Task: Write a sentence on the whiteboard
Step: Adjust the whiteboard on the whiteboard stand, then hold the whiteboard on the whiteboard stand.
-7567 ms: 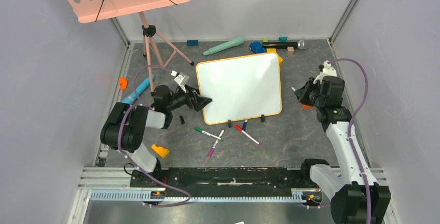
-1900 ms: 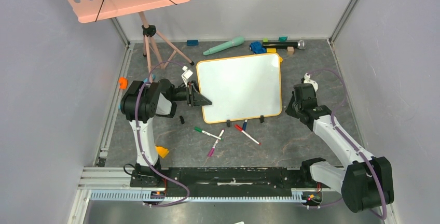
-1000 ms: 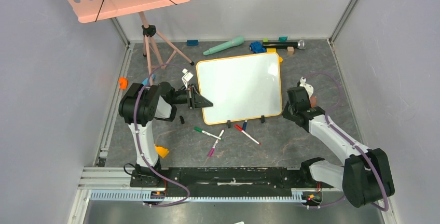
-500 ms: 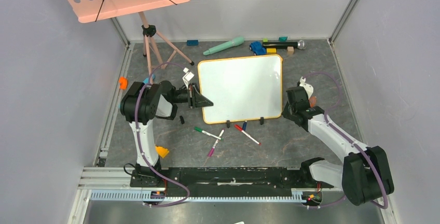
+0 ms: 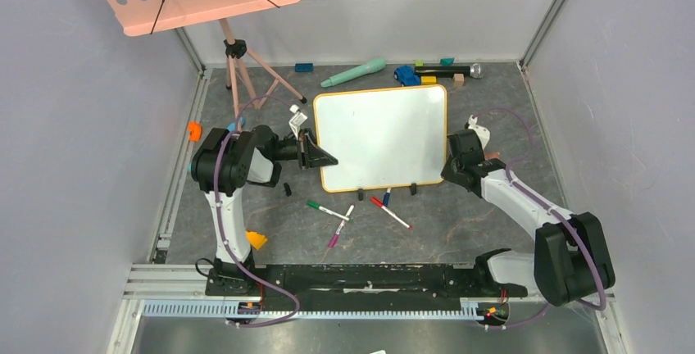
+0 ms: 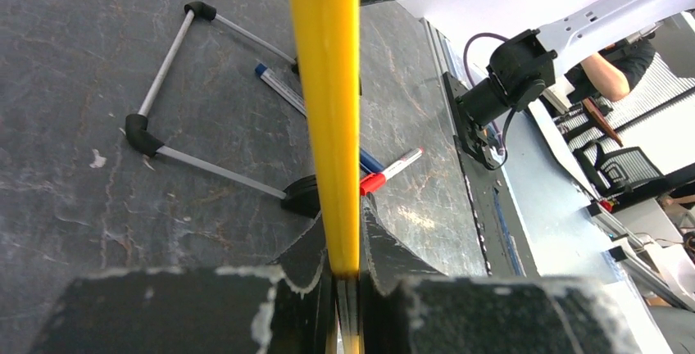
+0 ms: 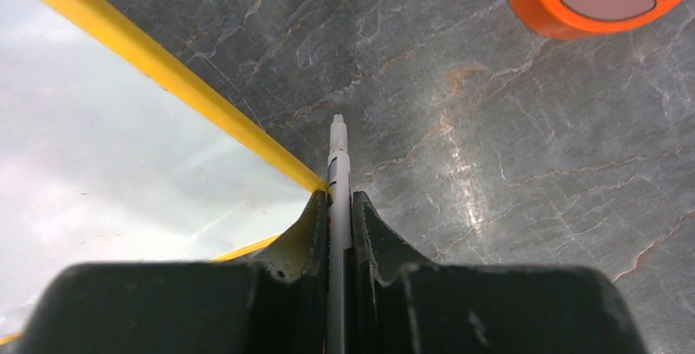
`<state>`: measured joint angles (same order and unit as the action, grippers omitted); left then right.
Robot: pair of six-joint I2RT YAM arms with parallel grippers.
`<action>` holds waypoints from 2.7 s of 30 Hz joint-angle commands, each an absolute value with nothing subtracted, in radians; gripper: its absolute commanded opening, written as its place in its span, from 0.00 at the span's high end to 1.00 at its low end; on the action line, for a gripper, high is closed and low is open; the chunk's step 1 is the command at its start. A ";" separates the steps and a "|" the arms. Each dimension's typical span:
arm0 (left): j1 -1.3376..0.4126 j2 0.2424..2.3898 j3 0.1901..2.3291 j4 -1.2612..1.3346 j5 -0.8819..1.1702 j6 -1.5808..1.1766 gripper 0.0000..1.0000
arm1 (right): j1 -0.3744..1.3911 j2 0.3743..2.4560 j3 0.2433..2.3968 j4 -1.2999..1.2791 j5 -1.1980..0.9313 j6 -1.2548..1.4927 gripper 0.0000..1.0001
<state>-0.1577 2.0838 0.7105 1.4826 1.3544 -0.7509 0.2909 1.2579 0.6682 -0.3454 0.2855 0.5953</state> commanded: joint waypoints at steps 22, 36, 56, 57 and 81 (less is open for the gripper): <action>-0.089 2.230 0.848 1.557 1.357 -0.689 0.98 | 0.290 1.123 0.687 -0.312 0.339 0.526 1.00; -0.076 2.220 0.810 1.557 1.279 -0.754 0.98 | 0.285 0.933 0.623 -0.377 0.338 0.459 1.00; -0.081 2.244 0.865 1.557 1.352 -0.846 0.32 | 0.285 1.080 0.621 -0.287 0.242 0.472 1.00; -0.081 2.242 0.862 1.557 1.352 -0.841 0.32 | 0.285 1.081 0.621 -0.287 0.242 0.473 1.00; -0.083 2.220 0.822 1.557 1.341 -0.749 0.98 | 0.285 1.063 0.588 -0.283 0.258 0.499 1.00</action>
